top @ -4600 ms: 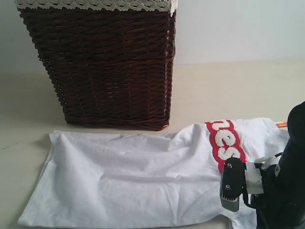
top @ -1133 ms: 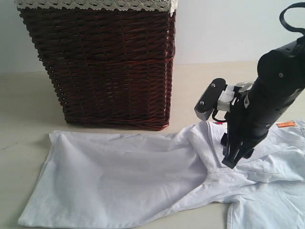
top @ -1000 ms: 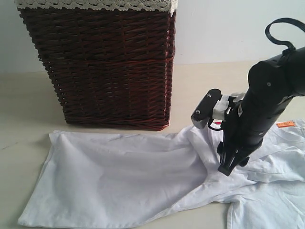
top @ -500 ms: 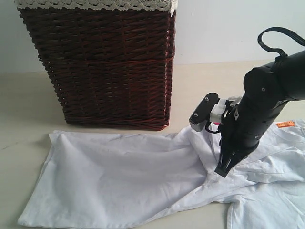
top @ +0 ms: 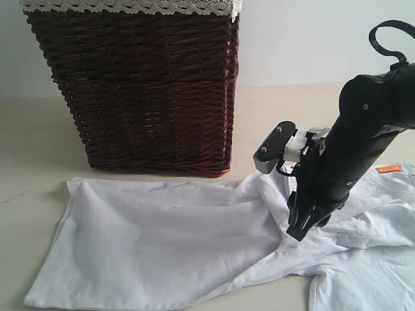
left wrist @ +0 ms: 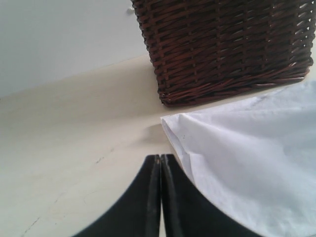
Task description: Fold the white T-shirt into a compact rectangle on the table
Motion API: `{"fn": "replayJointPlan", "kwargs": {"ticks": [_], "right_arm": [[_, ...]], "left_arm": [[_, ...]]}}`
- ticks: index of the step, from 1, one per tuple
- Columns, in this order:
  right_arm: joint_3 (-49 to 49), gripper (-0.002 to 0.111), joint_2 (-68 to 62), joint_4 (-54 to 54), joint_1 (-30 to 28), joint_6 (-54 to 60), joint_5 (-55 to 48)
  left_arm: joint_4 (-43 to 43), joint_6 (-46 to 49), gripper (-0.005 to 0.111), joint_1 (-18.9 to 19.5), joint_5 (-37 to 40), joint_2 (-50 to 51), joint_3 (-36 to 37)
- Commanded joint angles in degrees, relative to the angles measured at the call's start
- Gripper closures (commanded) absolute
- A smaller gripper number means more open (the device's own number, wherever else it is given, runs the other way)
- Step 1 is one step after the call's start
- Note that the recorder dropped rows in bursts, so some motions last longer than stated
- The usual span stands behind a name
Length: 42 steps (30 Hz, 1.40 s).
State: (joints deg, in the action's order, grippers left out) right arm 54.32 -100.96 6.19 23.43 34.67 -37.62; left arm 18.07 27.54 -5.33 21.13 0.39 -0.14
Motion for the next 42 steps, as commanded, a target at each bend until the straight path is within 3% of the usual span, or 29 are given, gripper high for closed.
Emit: {"fn": "replayJointPlan", "kwargs": {"ticks": [1, 6, 12, 16, 32, 36, 42], "right_arm": [[-0.2, 0.064, -2.9, 3.3, -0.2, 1.3, 2.0], [-0.2, 0.069, -5.5, 2.7, -0.2, -0.1, 1.2], [-0.2, 0.097, -5.0, 2.7, -0.2, -0.9, 0.7], [-0.2, 0.106, -3.7, 2.7, -0.2, -0.9, -0.7], [-0.2, 0.105, 1.9, 2.5, -0.2, -0.9, 0.1], [-0.2, 0.097, 1.9, -2.1, -0.2, -1.9, 2.7], [-0.2, 0.096, 1.9, -11.7, -0.2, -13.0, 7.5]], "left_arm": [[0.2, -0.1, 0.104, 0.1, -0.4, -0.4, 0.1], [0.2, -0.1, 0.104, 0.1, -0.4, -0.4, 0.1], [0.2, -0.1, 0.104, 0.1, -0.2, -0.4, 0.1], [0.2, -0.1, 0.104, 0.1, -0.2, -0.4, 0.1], [0.2, -0.1, 0.104, 0.1, -0.2, -0.4, 0.1], [0.2, -0.1, 0.104, 0.1, -0.2, -0.4, 0.1], [0.2, -0.1, 0.104, 0.1, -0.2, -0.4, 0.1]]}}
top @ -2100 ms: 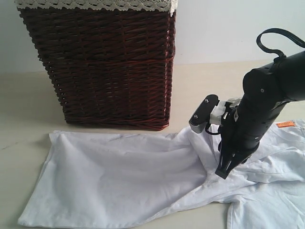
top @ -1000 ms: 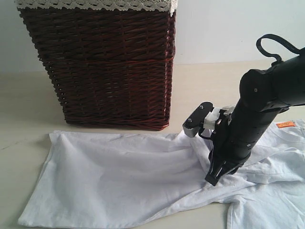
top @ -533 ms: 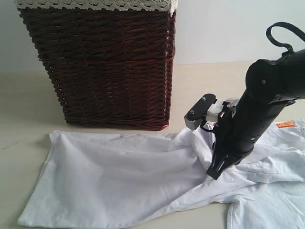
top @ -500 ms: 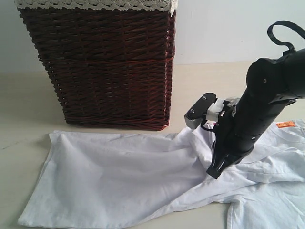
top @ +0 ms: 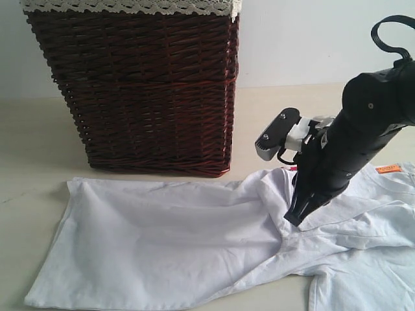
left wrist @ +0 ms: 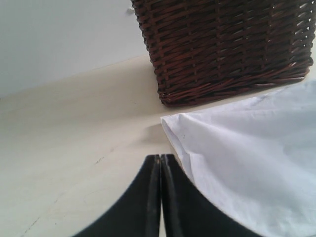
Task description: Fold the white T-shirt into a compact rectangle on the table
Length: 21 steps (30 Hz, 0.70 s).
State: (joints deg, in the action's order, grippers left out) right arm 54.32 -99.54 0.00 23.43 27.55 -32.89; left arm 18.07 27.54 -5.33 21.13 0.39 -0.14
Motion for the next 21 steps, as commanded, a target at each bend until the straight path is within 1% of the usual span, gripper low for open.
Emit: {"fn": "replayJointPlan", "kwargs": {"ticks": [1, 2, 4, 7, 9, 12, 13, 14, 16, 18, 21], "right_arm": [[-0.2, 0.095, 0.5, -6.3, -0.2, -6.2, 2.7], [-0.2, 0.095, 0.5, -6.7, -0.2, -6.1, 2.4], [-0.2, 0.091, 0.5, -7.7, -0.2, -4.9, 0.6], [-0.2, 0.076, 2.2, -7.5, -0.2, 2.7, -5.3], [-0.2, 0.067, 4.5, -3.5, -0.2, 10.9, -13.1], [-0.8, 0.059, 8.2, 6.4, -0.2, 23.3, -26.8], [-1.3, 0.057, 9.1, 9.8, -0.2, 25.8, -30.1], [-2.0, 0.054, 10.1, 12.7, -0.2, 26.9, -33.8], [-4.0, 0.051, 10.8, 15.1, -0.2, 26.1, -36.9], [-7.3, 0.051, 10.5, 13.6, -0.2, 24.1, -36.8], [-13.6, 0.051, 9.3, 9.0, -0.2, 23.2, -33.9]], "left_arm": [[0.2, -0.1, 0.104, 0.1, -0.2, -0.4, 0.1], [0.2, -0.1, 0.104, 0.1, -0.2, -0.4, 0.1], [0.2, -0.1, 0.104, 0.1, -0.2, -0.4, 0.1], [0.2, -0.1, 0.104, 0.1, -0.2, -0.4, 0.1], [0.2, -0.1, 0.104, 0.1, -0.2, -0.4, 0.1], [0.2, -0.1, 0.104, 0.1, -0.2, -0.4, 0.1], [0.2, -0.1, 0.104, 0.1, -0.2, -0.4, 0.1], [0.2, -0.1, 0.104, 0.1, -0.2, -0.4, 0.1], [0.2, -0.1, 0.104, 0.1, -0.2, -0.4, 0.1], [0.2, -0.1, 0.104, 0.1, -0.2, -0.4, 0.1], [0.2, -0.2, 0.104, 0.1, -0.3, -0.4, 0.1]]}}
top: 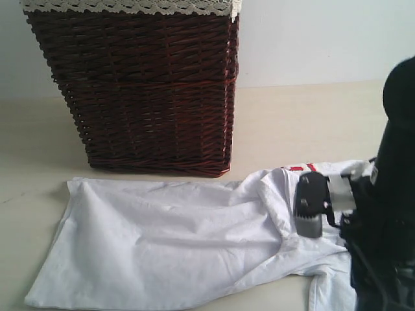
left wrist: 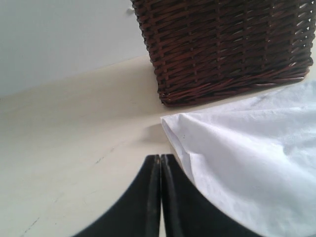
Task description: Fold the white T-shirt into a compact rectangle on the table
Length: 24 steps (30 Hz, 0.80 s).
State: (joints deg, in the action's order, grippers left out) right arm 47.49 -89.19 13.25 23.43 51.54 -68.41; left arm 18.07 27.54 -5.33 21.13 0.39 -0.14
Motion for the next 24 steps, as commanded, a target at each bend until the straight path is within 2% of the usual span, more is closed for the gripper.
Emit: {"fn": "replayJointPlan", "kwargs": {"ticks": [1, 6, 10, 14, 17, 24], "right_arm": [[-9.0, 0.051, -1.2, -6.1, -0.2, -0.8, 3.7], [-16.1, 0.051, -1.2, -13.3, -0.2, -5.8, 16.5], [-18.0, 0.052, -2.1, -15.9, -0.2, -9.4, 20.7], [-19.1, 0.059, -4.7, -16.3, -0.2, -11.5, 24.9], [-19.1, 0.071, -7.9, -16.3, -0.2, -14.2, 27.1], [-19.1, 0.108, -10.7, -16.7, -0.2, -16.3, 27.5]], "left_arm": [[0.2, -0.2, 0.104, 0.1, -0.3, -0.4, 0.1], [0.2, -0.2, 0.104, 0.1, -0.3, -0.4, 0.1], [0.2, -0.2, 0.104, 0.1, -0.3, -0.4, 0.1], [0.2, -0.2, 0.104, 0.1, -0.3, -0.4, 0.1], [0.2, -0.2, 0.104, 0.1, -0.3, -0.4, 0.1], [0.2, -0.2, 0.104, 0.1, -0.3, -0.4, 0.1]]}}
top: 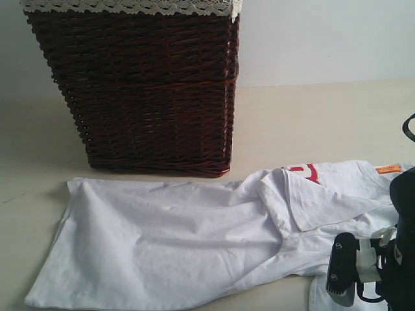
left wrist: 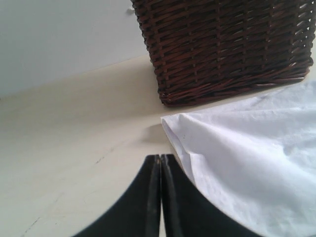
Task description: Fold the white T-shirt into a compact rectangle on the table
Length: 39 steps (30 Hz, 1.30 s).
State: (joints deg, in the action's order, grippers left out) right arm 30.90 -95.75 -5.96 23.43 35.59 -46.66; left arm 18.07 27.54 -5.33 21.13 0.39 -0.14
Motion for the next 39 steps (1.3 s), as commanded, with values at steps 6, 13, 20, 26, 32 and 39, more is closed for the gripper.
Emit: {"fn": "replayJointPlan", "kwargs": {"ticks": [6, 13, 20, 26, 32, 39], "right_arm": [[-2.5, 0.108, 0.0, 2.5, -0.2, 0.2, 1.9], [-2.5, 0.105, 5.8, 3.5, -0.2, 1.0, 0.5], [-2.5, 0.058, 7.2, 6.0, -0.2, 3.8, 0.6], [-2.5, 0.047, 9.7, 13.6, -0.2, 3.8, 4.0], [-2.5, 0.047, 3.7, 16.5, -0.2, 3.0, 4.0], [-2.5, 0.068, -2.2, 10.1, -0.2, 0.7, 6.1]], "left_arm": [[0.2, -0.2, 0.104, 0.1, -0.3, -0.4, 0.1], [0.2, -0.2, 0.104, 0.1, -0.3, -0.4, 0.1], [0.2, -0.2, 0.104, 0.1, -0.3, -0.4, 0.1], [0.2, -0.2, 0.104, 0.1, -0.3, -0.4, 0.1], [0.2, -0.2, 0.104, 0.1, -0.3, -0.4, 0.1], [0.2, -0.2, 0.104, 0.1, -0.3, -0.4, 0.1]]}}
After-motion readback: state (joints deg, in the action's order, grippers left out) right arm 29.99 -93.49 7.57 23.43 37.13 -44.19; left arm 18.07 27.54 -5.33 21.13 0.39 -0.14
